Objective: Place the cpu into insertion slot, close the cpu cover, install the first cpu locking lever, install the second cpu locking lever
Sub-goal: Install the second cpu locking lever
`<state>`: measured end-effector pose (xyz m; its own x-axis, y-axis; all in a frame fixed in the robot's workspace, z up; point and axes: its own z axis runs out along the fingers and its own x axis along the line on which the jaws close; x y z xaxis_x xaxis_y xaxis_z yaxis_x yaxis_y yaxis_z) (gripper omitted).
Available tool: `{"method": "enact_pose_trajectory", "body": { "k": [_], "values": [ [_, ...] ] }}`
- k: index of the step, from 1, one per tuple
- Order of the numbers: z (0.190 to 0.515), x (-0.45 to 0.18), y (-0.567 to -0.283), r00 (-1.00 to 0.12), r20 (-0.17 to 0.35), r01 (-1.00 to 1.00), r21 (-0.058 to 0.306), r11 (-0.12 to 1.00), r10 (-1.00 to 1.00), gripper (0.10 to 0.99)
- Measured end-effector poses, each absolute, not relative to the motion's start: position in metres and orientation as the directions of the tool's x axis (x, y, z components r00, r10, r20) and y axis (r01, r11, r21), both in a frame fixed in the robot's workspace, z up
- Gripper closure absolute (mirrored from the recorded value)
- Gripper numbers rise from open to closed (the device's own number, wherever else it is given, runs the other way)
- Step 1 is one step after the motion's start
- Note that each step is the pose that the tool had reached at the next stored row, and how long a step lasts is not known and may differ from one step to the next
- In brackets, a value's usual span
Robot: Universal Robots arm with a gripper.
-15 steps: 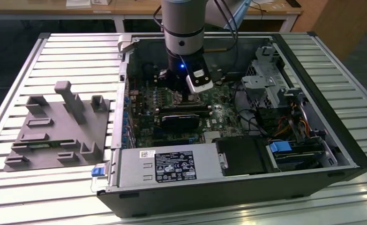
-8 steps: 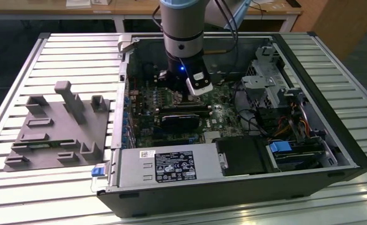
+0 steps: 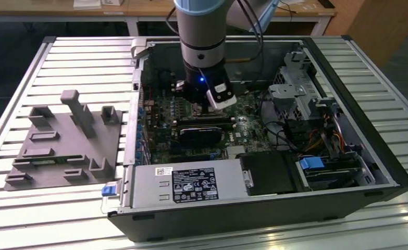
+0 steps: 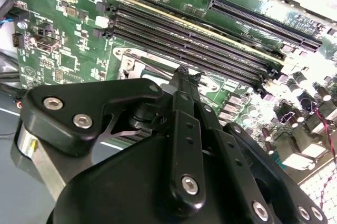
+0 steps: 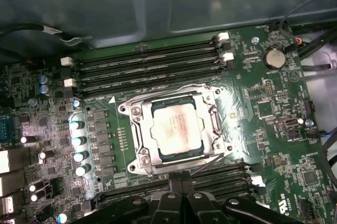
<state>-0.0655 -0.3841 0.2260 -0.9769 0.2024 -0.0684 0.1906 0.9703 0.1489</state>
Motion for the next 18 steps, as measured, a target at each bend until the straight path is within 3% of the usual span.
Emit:
{"method": "enact_pose_trajectory", "body": {
  "k": [9,18],
  "values": [
    [0.219,-0.073,-0.391,-0.981,-0.061,0.170,0.190,0.967,0.185,0.980],
    [0.214,-0.077,-0.399,-0.983,-0.047,0.162,0.263,0.951,0.180,0.980]
  ]
}}
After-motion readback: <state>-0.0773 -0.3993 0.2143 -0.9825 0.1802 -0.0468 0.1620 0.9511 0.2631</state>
